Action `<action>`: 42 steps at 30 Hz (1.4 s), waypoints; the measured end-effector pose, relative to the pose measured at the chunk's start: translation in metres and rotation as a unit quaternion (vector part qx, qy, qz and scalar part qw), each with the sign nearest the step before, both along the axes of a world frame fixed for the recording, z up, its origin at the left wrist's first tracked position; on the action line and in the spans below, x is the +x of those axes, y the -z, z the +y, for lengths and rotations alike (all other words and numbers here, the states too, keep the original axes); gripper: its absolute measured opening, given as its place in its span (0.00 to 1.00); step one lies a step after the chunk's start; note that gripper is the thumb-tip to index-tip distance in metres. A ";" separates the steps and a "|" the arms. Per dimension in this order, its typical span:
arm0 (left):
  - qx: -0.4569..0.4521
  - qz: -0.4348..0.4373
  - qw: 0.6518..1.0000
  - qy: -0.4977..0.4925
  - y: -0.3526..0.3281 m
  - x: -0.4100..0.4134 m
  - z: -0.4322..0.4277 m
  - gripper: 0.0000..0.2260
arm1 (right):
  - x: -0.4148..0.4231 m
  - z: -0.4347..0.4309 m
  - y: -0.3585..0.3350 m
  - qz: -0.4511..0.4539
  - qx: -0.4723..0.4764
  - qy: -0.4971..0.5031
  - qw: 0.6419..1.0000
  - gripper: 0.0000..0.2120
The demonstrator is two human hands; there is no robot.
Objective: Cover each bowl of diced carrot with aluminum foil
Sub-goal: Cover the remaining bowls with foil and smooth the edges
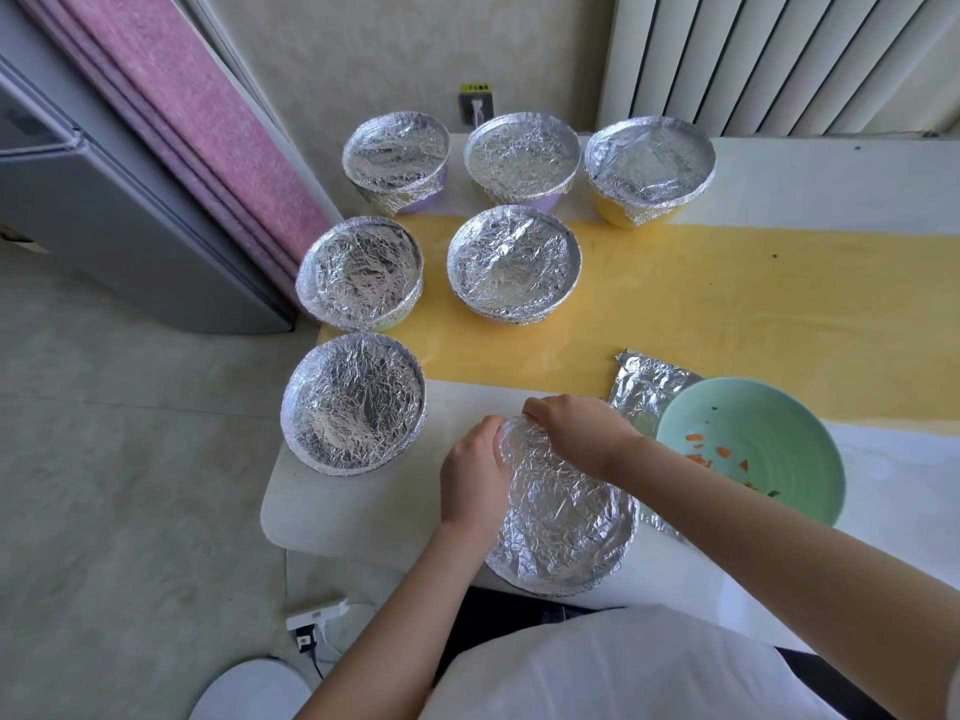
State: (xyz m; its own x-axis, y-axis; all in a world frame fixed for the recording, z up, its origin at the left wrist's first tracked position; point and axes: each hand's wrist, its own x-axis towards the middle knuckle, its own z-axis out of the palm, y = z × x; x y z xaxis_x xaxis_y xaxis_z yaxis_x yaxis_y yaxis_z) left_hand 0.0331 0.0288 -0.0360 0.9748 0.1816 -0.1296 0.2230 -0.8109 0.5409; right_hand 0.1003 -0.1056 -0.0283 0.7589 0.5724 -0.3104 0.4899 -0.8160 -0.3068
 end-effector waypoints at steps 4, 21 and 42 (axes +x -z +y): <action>0.004 0.000 1.000 0.012 0.000 -0.003 -0.002 0.12 | -0.006 0.001 0.005 -0.003 0.051 -0.009 0.999 0.15; 0.021 0.003 0.999 0.035 -0.001 -0.001 -0.002 0.10 | -0.004 0.015 0.004 -0.043 -0.032 -0.030 0.998 0.13; -0.043 0.004 0.999 0.011 -0.002 -0.007 0.007 0.11 | -0.001 0.007 0.007 0.013 0.041 -0.012 0.999 0.13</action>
State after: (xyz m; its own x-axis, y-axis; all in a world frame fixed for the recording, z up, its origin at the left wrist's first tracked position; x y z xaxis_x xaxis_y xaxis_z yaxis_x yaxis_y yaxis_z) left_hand 0.0263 0.0357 -0.0336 0.9772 0.1477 -0.1525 0.2105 -0.7664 0.6069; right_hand 0.0996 -0.0987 -0.0353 0.7370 0.6149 -0.2807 0.5006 -0.7756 -0.3845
